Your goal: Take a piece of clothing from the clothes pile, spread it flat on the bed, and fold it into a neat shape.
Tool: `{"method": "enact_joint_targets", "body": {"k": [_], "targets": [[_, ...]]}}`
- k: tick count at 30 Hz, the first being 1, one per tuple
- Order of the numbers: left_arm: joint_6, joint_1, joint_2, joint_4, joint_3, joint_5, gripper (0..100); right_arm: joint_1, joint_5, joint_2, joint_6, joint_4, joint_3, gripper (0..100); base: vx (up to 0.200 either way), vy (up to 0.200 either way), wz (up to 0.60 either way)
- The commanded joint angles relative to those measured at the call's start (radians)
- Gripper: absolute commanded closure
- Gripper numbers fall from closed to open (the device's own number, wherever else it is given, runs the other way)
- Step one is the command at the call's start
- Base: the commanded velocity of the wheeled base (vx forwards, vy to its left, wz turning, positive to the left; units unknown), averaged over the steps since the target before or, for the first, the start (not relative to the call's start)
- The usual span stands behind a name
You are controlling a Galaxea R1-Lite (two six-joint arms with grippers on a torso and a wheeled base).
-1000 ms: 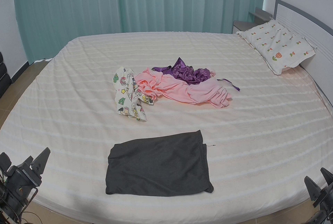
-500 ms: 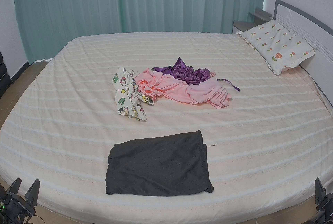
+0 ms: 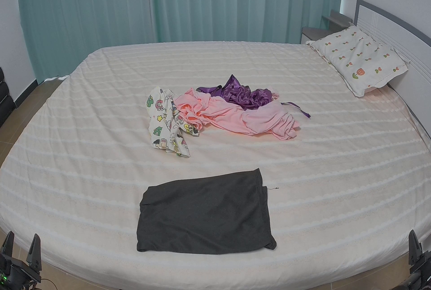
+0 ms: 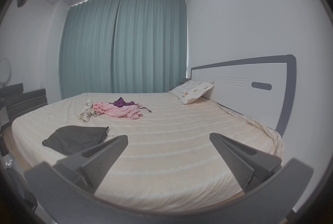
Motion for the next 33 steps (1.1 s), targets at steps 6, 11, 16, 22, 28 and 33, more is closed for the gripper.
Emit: {"method": "enact_joint_targets", "body": {"k": [6,11,16,22,28,33], "targets": [[0.205,0.166,-0.110,0.000,0.002,-0.070,0,0.001,0.032,-0.010,0.001,-0.002,0.004,0,0.000,0.000,0.00],[0.159,0.166,-0.107,0.000,0.002,-0.153,0,0.001,0.038,-0.010,-0.001,-0.002,0.005,0,0.000,0.000,0.00],[0.133,0.166,-0.107,0.000,0.007,-0.240,0,0.001,0.159,-0.011,-0.002,-0.004,0.007,0,0.000,0.000,0.00],[0.148,0.164,-0.106,-0.012,0.031,-0.380,0,0.001,0.239,-0.010,0.004,-0.032,0.016,0,0.000,0.000,0.00],[0.153,0.164,-0.107,-0.014,0.031,-0.380,0,0.001,0.165,-0.008,0.002,-0.016,0.011,0,0.000,0.000,0.00],[0.161,0.164,-0.107,-0.014,0.031,-0.378,0,0.001,0.161,-0.010,-0.002,-0.010,0.010,0,0.000,0.000,0.00]]}}
